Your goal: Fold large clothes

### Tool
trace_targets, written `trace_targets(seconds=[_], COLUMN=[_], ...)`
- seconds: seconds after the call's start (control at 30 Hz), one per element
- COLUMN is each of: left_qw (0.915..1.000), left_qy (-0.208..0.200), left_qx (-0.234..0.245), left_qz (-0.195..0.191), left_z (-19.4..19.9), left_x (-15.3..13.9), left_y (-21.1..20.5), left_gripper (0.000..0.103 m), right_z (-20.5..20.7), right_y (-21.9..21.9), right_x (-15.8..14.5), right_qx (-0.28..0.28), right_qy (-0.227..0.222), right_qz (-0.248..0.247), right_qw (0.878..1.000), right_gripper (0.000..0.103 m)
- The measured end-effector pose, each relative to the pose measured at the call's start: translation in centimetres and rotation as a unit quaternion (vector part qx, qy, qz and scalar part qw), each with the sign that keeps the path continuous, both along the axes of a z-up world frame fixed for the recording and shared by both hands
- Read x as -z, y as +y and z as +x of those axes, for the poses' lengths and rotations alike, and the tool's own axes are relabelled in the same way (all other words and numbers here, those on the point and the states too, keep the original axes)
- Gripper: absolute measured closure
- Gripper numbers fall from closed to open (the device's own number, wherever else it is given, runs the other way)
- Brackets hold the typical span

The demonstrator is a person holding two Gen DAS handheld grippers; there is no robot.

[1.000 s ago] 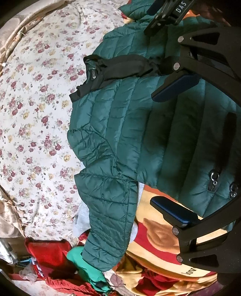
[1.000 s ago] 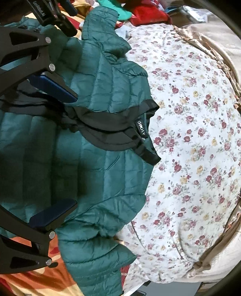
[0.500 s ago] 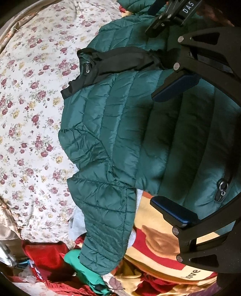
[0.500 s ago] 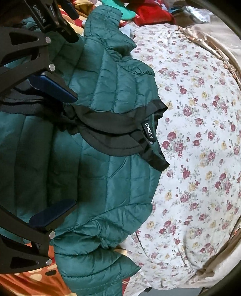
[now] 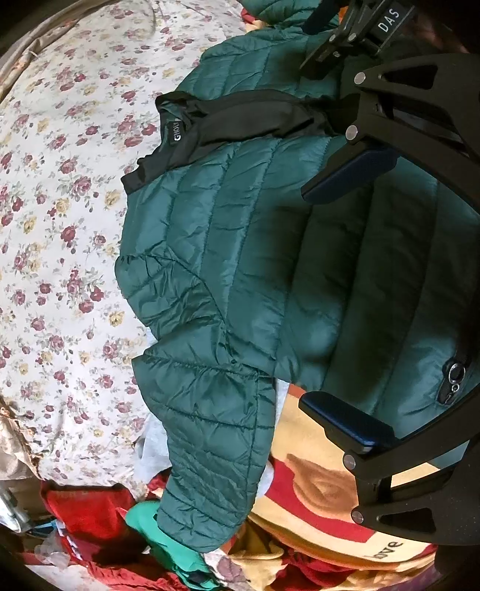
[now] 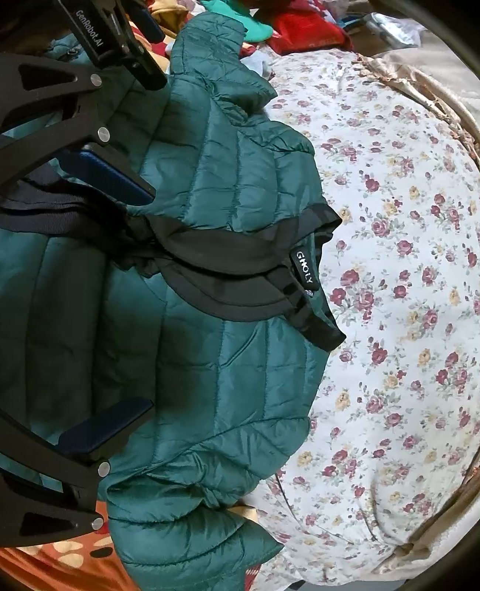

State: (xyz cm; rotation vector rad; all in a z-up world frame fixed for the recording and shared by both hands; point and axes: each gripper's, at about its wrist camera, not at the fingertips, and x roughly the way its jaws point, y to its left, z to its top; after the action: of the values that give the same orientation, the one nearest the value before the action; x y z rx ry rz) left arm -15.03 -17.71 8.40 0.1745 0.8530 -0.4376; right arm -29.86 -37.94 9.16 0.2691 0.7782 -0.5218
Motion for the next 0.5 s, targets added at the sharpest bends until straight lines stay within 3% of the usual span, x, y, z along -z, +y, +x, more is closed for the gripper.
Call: trace_targets(seconds=[0.5], left_qw=[0.9998], left_qy=[-0.009], left_qx=[-0.015], left_qz=[-0.004], left_z=[1.4], left_x=[-0.8], left_y=[2.3], left_gripper=[0.001], right_z=[0.4], right_y=[0.3], right_x=[0.8], right_qx=[-0.011], right_qy=[0.005], right_qz=[0.011], right_qw=[1.0], right_gripper=[0.0])
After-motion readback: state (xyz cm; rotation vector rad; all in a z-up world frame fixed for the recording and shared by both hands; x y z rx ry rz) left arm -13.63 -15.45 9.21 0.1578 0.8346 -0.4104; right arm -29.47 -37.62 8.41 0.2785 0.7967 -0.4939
